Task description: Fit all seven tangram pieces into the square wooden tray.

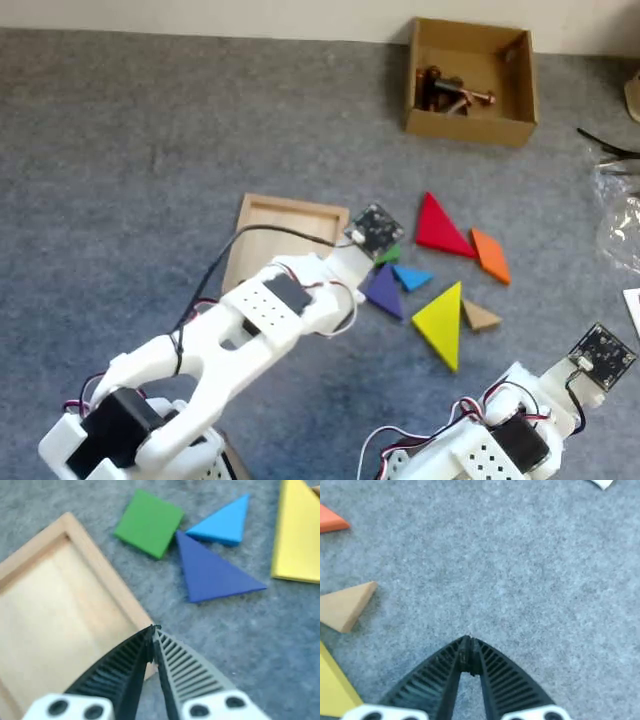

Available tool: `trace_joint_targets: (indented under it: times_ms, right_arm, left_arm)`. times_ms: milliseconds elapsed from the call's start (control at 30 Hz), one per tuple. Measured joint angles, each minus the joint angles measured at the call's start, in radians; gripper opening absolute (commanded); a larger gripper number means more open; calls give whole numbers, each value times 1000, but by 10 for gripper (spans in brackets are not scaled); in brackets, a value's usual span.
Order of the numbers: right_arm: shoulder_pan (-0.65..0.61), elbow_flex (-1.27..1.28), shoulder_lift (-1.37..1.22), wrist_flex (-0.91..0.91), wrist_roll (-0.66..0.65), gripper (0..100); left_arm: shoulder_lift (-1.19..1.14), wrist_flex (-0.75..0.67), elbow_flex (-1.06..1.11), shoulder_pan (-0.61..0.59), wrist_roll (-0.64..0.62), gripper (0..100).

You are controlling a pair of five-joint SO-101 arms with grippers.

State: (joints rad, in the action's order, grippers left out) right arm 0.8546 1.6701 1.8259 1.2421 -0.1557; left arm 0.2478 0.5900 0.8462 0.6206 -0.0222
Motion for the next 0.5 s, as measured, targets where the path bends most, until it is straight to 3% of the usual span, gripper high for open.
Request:
trace_joint_targets:
  times_ms: [500]
  right_arm:
    - [0,0,0,0,0,5]
  left_arm:
    - [21,17,0,-17,-2,8]
